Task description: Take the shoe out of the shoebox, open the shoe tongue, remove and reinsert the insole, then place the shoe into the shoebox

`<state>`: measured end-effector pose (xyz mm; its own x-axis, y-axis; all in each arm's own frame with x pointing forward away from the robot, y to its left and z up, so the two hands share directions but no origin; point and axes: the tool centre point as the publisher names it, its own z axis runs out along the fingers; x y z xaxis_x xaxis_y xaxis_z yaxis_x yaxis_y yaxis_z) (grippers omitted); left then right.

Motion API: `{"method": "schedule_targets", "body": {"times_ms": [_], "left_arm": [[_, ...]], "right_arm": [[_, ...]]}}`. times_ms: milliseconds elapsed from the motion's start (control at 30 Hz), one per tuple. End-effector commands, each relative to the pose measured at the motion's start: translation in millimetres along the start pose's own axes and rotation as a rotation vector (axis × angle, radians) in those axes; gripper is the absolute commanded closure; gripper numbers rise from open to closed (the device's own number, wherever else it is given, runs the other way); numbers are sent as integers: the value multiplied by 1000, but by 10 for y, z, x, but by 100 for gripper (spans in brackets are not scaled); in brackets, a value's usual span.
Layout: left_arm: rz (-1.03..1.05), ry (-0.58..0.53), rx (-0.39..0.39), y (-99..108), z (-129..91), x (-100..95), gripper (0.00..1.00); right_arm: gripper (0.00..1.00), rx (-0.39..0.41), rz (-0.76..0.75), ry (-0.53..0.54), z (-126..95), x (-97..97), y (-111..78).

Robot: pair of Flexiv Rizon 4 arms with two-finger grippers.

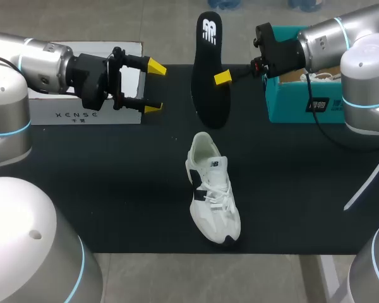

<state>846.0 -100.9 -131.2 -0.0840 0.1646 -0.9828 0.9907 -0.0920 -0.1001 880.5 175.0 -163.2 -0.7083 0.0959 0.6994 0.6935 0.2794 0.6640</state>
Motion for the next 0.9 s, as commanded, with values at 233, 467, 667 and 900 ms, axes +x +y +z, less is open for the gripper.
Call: {"method": "schedule_targets", "body": {"times_ms": [233, 467, 667, 900], "left_arm": [[-429, 364, -295, 278, -354, 281, 0], [-628, 531, -474, 275, -525, 586, 0], [-713, 677, -714, 261, -589, 783, 0], [-702, 708, -738, 218, -599, 795, 0]], "right_arm": [[100, 3, 1, -1, 7, -2, 5], [100, 3, 1, -1, 7, -2, 5], [100, 3, 1, -1, 7, -2, 5], [100, 3, 1, -1, 7, -2, 5]]}}
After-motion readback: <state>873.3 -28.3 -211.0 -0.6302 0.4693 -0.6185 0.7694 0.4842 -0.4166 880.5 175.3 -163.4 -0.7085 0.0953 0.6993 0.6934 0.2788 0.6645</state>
